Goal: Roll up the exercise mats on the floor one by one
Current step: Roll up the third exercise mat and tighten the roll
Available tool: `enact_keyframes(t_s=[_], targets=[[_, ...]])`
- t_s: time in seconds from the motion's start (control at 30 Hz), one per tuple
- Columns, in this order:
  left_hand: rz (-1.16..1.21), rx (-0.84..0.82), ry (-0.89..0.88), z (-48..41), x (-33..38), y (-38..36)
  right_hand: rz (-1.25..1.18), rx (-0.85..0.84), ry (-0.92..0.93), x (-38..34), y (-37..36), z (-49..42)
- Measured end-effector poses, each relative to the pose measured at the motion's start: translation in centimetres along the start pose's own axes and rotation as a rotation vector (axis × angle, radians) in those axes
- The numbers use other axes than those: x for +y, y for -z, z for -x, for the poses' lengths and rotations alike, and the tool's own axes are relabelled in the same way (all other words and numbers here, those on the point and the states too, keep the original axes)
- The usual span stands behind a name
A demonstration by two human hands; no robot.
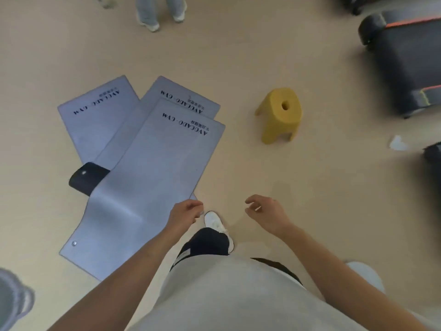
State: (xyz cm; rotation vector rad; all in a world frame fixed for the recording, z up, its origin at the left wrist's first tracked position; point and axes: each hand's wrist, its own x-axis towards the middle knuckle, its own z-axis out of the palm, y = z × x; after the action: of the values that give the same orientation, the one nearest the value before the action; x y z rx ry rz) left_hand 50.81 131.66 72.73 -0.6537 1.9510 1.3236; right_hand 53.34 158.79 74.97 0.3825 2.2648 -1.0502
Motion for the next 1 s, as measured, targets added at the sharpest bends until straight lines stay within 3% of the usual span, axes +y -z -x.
enact_keyframes(t_s=[0.3,0.6,0.83,1.0], targets=[[0.317,0.176,0.031,-7.9,5.1,7.1,0.237,-0.137,0.081,-11.6,4.1,-14.4],[0.58,0.292,0.138,-16.1,11.1,5.6,0.37,-0.269,0.179,-19.3,9.5,-30.2],[0.749,0.481,0.238,-25.2,20.5,3.8,0.566,-0.471,0.287,-26.0,14.5,-45.3],[0.812,0.522,0.251,-30.8,27.0,4.0,0.72,-0.608,0.359,-31.7,15.9,-54.9]])
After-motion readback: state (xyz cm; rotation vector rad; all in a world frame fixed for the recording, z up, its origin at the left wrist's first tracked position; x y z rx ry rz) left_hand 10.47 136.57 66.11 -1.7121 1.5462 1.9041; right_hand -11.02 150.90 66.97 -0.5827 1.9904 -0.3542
